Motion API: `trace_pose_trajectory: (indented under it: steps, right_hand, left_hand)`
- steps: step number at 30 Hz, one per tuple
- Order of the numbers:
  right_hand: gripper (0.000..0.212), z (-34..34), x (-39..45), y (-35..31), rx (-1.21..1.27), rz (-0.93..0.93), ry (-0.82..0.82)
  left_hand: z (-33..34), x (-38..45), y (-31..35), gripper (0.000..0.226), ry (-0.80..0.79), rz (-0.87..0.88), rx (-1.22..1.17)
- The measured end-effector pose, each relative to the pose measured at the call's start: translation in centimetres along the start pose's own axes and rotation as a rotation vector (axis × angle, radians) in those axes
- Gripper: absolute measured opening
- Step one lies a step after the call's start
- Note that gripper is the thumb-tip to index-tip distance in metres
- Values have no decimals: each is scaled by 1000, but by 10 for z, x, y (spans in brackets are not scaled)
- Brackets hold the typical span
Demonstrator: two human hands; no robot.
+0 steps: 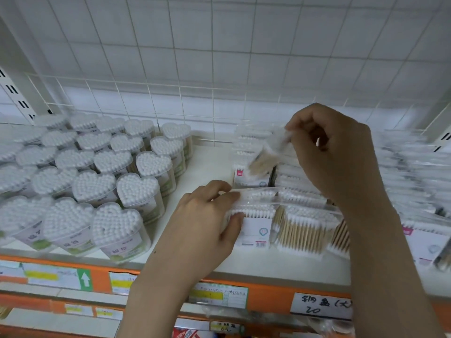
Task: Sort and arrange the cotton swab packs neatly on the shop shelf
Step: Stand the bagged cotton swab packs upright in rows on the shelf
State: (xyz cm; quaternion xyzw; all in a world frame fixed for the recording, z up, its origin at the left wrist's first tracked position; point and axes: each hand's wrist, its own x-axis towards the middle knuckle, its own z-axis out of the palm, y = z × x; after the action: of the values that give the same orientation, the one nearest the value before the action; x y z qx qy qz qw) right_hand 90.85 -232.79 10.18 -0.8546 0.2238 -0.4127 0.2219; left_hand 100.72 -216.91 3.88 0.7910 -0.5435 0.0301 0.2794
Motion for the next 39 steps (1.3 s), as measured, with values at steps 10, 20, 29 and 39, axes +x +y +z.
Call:
trace_pose_trajectory:
  steps: [10,20,29,39]
  right_hand:
    - [6,-8,-2,2,-2,-36,-24]
    - [20,5,6,6,-202,-147,-223]
    - [25,31,0,11,-288,-160,-456]
    - [30,26,-9,21,-223,-31,-444]
  left_hand:
    - [0,1,0,28,24,-16,2]
    - [0,4,0,33,37,9,-2]
    - [-2,6,-4,33,20,-8,-53]
    - [5,21,-4,45,56,-36,-40]
